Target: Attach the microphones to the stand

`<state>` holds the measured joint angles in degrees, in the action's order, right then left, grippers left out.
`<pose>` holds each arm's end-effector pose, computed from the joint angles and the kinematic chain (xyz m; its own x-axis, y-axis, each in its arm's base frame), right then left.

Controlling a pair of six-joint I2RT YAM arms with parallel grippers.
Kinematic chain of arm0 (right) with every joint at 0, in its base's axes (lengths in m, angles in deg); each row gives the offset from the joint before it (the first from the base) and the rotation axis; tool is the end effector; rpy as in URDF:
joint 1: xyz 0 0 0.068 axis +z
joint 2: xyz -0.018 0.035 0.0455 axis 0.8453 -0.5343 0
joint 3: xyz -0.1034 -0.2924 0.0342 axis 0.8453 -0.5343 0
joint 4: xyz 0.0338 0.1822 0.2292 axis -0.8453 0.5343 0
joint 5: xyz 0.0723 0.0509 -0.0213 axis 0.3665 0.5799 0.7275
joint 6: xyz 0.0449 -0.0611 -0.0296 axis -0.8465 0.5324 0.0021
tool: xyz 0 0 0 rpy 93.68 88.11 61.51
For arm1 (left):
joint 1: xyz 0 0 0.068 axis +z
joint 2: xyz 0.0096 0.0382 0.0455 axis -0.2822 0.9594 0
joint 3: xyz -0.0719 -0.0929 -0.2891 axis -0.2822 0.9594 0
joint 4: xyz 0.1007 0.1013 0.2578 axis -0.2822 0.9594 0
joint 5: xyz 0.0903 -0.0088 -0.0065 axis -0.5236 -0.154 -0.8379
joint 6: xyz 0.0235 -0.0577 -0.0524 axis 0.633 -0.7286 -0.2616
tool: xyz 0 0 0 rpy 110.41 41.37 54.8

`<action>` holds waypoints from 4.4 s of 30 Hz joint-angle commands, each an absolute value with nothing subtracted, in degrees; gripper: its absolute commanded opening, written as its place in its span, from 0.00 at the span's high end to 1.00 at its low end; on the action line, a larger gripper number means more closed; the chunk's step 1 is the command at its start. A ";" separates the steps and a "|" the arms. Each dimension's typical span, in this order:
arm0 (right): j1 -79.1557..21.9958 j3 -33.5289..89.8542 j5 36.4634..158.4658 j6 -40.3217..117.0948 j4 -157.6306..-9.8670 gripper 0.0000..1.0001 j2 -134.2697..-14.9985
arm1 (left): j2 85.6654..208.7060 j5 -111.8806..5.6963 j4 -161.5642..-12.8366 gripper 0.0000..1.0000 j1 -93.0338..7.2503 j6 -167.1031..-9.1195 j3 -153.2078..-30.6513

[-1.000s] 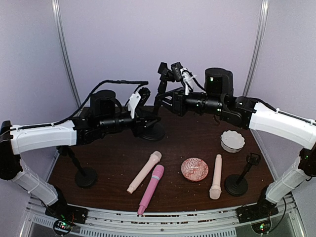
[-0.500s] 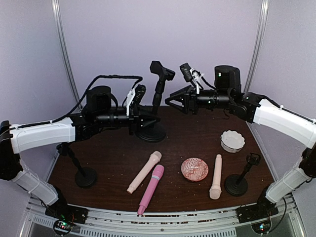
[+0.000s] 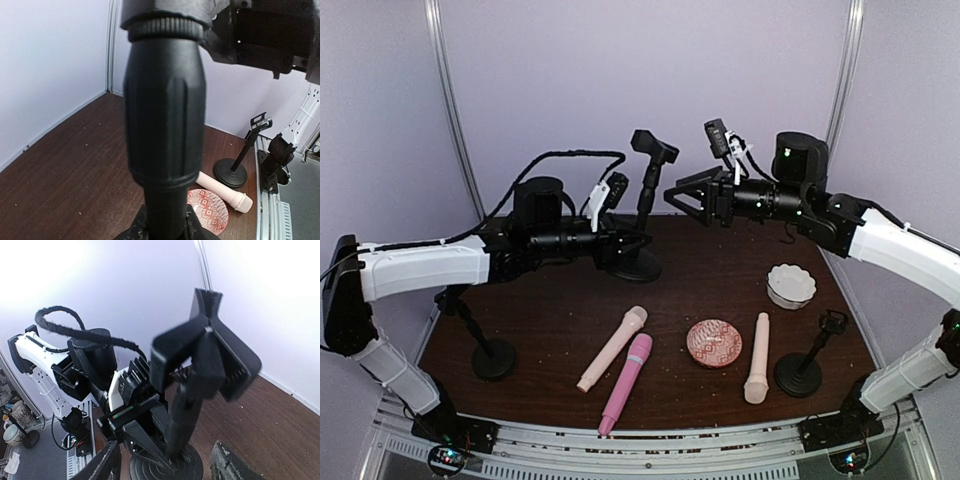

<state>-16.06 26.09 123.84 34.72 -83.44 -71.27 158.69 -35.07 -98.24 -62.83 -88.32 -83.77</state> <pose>0.2512 0.2761 0.4387 -0.2408 -0.0123 -0.9705 -0.9391 0.2556 0.2297 0.2671 -0.3263 0.3403 -0.3085 0.0587 -0.9494 0.9066 0.3202 -0.2748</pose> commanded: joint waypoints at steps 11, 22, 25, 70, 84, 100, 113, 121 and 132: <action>-17.39 30.48 116.37 22.94 -86.76 0.51 -82.08 | 164.16 -39.19 -103.27 1.00 -65.44 -102.40 -86.69; -25.03 37.58 119.20 13.01 -90.64 1.00 -88.47 | 166.37 -45.56 -102.64 1.00 -66.68 -104.71 -84.95; -28.76 42.98 123.22 5.32 -94.75 1.00 -94.04 | 167.76 -47.59 -100.53 1.00 -66.84 -105.19 -85.40; -22.74 24.22 132.54 11.25 -99.18 0.33 -86.68 | 167.49 -35.67 -109.83 1.00 -66.16 -108.47 -84.83; -19.12 20.79 136.65 8.87 -97.45 0.38 -81.47 | 169.63 -34.87 -111.10 1.00 -63.16 -111.89 -84.69; -21.55 13.79 129.66 16.28 -92.94 0.37 -72.66 | 171.19 -25.12 -115.61 1.00 -62.39 -113.32 -86.17; -22.22 17.60 133.99 11.74 -104.17 0.30 -79.42 | 173.41 -15.84 -121.87 1.00 -62.77 -118.59 -88.29; -21.51 16.31 135.63 9.01 -106.66 0.30 -81.57 | 174.79 -16.96 -116.29 1.00 -62.89 -117.35 -90.17; -21.50 12.39 137.91 8.31 -102.25 0.39 -72.91 | 174.27 -22.90 -107.20 1.00 -61.70 -113.03 -91.39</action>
